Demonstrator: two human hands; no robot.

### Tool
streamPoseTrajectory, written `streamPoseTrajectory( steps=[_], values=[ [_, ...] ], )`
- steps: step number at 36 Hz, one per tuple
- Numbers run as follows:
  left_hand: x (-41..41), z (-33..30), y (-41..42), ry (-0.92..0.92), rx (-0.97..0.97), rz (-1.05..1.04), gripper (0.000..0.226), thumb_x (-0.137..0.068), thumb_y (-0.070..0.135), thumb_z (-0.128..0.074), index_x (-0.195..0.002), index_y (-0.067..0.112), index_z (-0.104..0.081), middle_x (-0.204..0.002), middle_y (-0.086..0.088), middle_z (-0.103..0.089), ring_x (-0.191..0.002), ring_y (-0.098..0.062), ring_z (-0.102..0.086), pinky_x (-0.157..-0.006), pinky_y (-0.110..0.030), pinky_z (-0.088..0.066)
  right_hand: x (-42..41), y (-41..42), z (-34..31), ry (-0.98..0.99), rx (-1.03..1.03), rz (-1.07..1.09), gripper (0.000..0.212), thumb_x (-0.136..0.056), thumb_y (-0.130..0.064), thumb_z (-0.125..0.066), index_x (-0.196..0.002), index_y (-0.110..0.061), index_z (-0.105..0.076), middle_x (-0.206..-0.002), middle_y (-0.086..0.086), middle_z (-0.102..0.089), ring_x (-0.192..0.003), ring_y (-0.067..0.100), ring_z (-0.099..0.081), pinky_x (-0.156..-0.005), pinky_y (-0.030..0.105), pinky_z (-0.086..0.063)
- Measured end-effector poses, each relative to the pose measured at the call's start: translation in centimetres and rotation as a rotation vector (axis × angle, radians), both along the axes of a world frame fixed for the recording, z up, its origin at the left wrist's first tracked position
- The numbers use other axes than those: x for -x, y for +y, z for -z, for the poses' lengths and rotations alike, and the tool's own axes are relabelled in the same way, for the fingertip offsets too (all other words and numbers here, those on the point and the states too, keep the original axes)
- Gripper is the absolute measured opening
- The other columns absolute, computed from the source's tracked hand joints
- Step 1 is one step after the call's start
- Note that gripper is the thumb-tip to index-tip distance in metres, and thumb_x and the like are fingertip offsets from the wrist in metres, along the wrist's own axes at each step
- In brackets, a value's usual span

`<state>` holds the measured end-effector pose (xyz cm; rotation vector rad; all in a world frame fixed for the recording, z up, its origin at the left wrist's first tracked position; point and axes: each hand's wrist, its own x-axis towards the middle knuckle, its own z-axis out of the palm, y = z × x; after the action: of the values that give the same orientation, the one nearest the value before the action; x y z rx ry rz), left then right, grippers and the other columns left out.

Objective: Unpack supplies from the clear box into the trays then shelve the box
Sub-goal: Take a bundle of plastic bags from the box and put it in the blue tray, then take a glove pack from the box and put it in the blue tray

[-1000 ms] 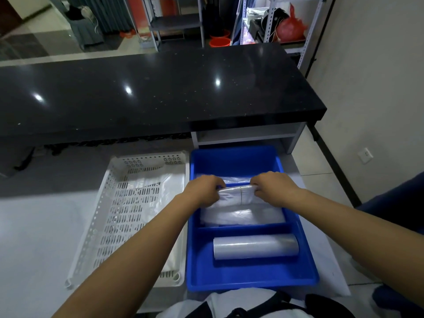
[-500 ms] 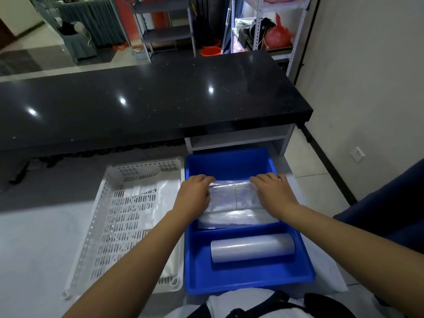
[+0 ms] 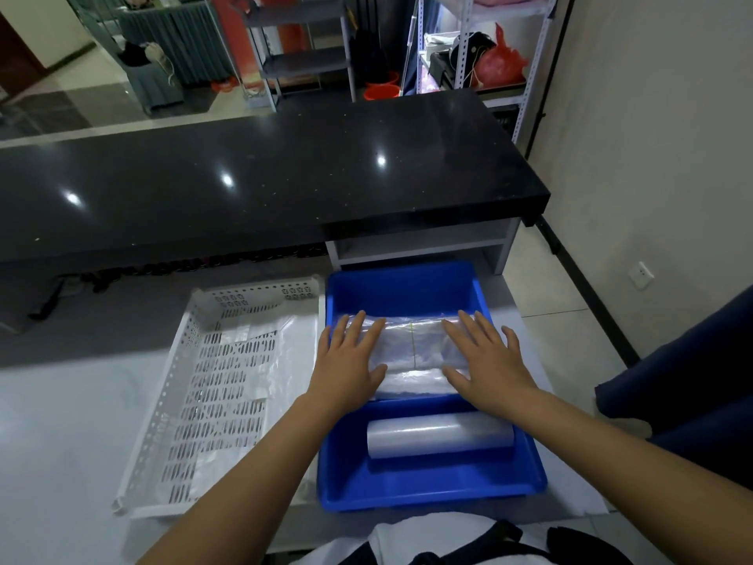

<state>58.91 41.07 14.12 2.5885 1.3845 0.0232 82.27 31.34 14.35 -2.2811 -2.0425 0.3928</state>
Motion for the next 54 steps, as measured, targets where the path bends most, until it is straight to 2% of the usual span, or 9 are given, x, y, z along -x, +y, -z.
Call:
streamPoseTrajectory(
  steps=[10, 14, 17, 25, 29, 31, 37, 47, 54],
  values=[
    [1.7, -3.4, -8.0, -0.364, 0.139, -0.330, 0.075, -0.092, 0.046, -0.060, -0.156, 0.034, -0.022, -0.165, 0.000, -0.014, -0.152, -0.021, -0.011, -0.122, -0.044, -0.017, 2.4, -3.5, -4.5, 0.426, -0.012, 0.055, 0.067, -0.092, -0.059, -0.049, -0.152, -0.041, -0.023, -0.165, -0.010, -0.011, -0.152, 0.016, -0.003, -0.121, 0.043, -0.008],
    [3.1, -3.6, -12.0, -0.312, 0.117, -0.426, 0.074, -0.091, 0.043, -0.063, -0.155, 0.030, -0.028, -0.164, -0.004, -0.018, -0.152, -0.024, -0.013, -0.122, -0.042, -0.016, 4.5, -6.0, -5.8, 0.671, 0.034, -0.013, 0.062, -0.089, -0.058, -0.055, -0.146, -0.048, -0.031, -0.160, -0.019, -0.019, -0.150, 0.007, -0.009, -0.123, 0.039, -0.013],
    [4.7, -3.6, -14.7, -0.271, 0.114, -0.522, 0.073, -0.090, 0.041, -0.067, -0.153, 0.024, -0.034, -0.162, -0.008, -0.024, -0.151, -0.029, -0.019, -0.120, -0.046, -0.019, 6.3, -7.2, -5.8, 0.722, 0.100, -0.111, 0.063, -0.088, -0.059, -0.055, -0.145, -0.050, -0.030, -0.156, -0.026, -0.017, -0.149, 0.002, -0.006, -0.123, 0.037, -0.011],
    [11.2, -3.9, -22.1, -0.198, 0.087, -0.769, 0.071, -0.086, 0.042, -0.070, -0.148, 0.019, -0.043, -0.153, -0.011, -0.039, -0.143, -0.032, -0.034, -0.114, -0.048, -0.031, 11.7, -7.3, -5.7, 0.686, 0.198, -0.335, 0.062, -0.088, -0.054, -0.060, -0.145, -0.040, -0.039, -0.158, -0.014, -0.028, -0.149, 0.007, -0.015, -0.122, 0.031, -0.014],
    [15.1, -3.0, -25.8, -0.248, 0.123, -0.941, 0.074, -0.091, 0.057, -0.056, -0.154, 0.039, -0.020, -0.165, 0.005, -0.014, -0.152, -0.018, -0.007, -0.121, -0.039, -0.010, 16.2, -8.1, -6.4, 0.644, 0.200, -0.437, 0.061, -0.086, -0.056, -0.060, -0.143, -0.040, -0.042, -0.155, -0.014, -0.034, -0.148, 0.009, -0.021, -0.121, 0.037, -0.018],
    [17.1, -2.1, -27.3, -0.271, 0.170, -0.971, 0.073, -0.092, 0.061, -0.050, -0.153, 0.044, -0.014, -0.165, 0.010, -0.008, -0.151, -0.013, -0.002, -0.121, -0.039, -0.008, 18.7, -8.8, -6.7, 0.600, 0.230, -0.504, 0.063, -0.087, -0.060, -0.057, -0.144, -0.040, -0.041, -0.154, -0.016, -0.034, -0.146, 0.008, -0.023, -0.120, 0.038, -0.021],
    [24.7, -0.4, -31.3, -0.328, 0.241, -0.990, 0.068, -0.092, 0.061, -0.049, -0.152, 0.042, -0.023, -0.163, 0.010, -0.019, -0.150, -0.014, -0.012, -0.123, -0.041, -0.014, 27.4, -12.1, -6.5, 0.410, 0.316, -0.667, 0.065, -0.087, -0.066, -0.052, -0.146, -0.043, -0.035, -0.152, -0.020, -0.032, -0.142, 0.004, -0.026, -0.118, 0.034, -0.023],
    [39.0, 2.4, -38.1, -0.397, 0.358, -1.114, 0.070, -0.092, 0.055, -0.054, -0.153, 0.038, -0.025, -0.163, 0.002, -0.021, -0.150, -0.022, -0.016, -0.121, -0.044, -0.020, 41.5, -16.7, -4.8, 0.292, 0.378, -0.757, 0.062, -0.088, -0.059, -0.056, -0.144, -0.038, -0.041, -0.151, -0.014, -0.040, -0.139, 0.008, -0.034, -0.113, 0.032, -0.031],
    [44.8, 3.7, -41.5, -0.548, 0.303, -1.243, 0.066, -0.090, 0.051, -0.058, -0.150, 0.031, -0.037, -0.156, 0.005, -0.036, -0.145, -0.015, -0.030, -0.117, -0.041, -0.029, 48.8, -16.9, -5.8, 0.218, 0.433, -0.879, 0.062, -0.088, -0.059, -0.057, -0.143, -0.036, -0.044, -0.146, -0.015, -0.045, -0.134, 0.008, -0.041, -0.110, 0.036, -0.037]
  ],
)
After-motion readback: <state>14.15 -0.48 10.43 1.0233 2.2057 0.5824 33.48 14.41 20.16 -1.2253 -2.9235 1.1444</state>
